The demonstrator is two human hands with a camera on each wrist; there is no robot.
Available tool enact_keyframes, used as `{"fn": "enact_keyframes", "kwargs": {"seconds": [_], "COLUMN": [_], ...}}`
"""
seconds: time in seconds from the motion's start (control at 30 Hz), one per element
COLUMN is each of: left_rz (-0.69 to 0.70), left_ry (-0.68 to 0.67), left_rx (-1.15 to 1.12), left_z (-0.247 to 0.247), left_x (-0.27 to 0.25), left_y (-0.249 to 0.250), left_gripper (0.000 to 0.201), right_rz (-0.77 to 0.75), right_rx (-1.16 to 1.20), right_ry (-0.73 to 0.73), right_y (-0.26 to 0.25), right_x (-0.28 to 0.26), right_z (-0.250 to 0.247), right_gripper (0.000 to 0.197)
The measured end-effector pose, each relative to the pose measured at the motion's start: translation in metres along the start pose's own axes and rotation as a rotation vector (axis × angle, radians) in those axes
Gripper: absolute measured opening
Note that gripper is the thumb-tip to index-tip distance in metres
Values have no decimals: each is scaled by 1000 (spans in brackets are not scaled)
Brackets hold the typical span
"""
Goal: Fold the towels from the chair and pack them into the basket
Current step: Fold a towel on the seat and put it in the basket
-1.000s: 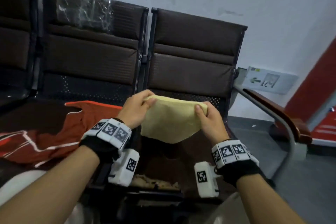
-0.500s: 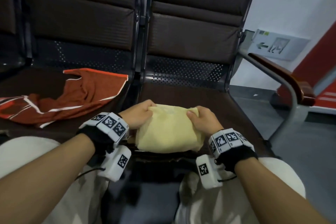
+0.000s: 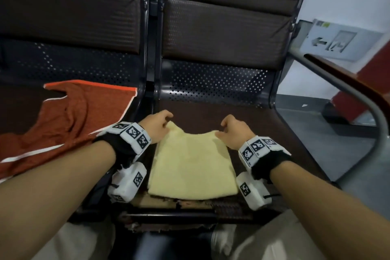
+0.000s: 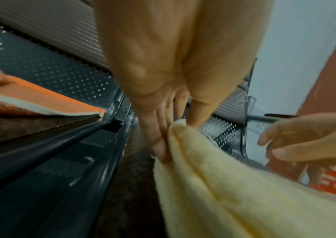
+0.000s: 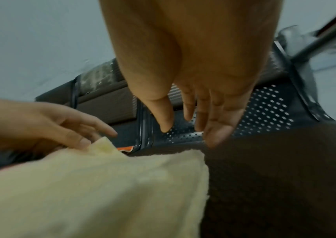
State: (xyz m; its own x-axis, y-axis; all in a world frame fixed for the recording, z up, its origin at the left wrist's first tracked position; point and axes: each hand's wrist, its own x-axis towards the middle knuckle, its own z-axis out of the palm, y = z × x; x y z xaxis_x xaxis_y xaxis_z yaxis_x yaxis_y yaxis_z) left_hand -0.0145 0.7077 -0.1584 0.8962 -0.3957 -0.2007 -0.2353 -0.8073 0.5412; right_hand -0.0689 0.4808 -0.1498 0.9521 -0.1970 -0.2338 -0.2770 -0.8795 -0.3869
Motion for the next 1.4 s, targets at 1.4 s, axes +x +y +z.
{"fn": "enact_keyframes", "kwargs": {"seconds": [1.4], "left_rz": [62], "left_ry": [-12], "left_rx": [19], "left_z": [-1], "left_x": [15], "left_y": [-4], "left_gripper": [26], "right_rz": [-17], "right_rx": [128], "right_ry": [-193], "right_y": [4], "right_x": [16], "right_z": [-5], "right_gripper": [31]}}
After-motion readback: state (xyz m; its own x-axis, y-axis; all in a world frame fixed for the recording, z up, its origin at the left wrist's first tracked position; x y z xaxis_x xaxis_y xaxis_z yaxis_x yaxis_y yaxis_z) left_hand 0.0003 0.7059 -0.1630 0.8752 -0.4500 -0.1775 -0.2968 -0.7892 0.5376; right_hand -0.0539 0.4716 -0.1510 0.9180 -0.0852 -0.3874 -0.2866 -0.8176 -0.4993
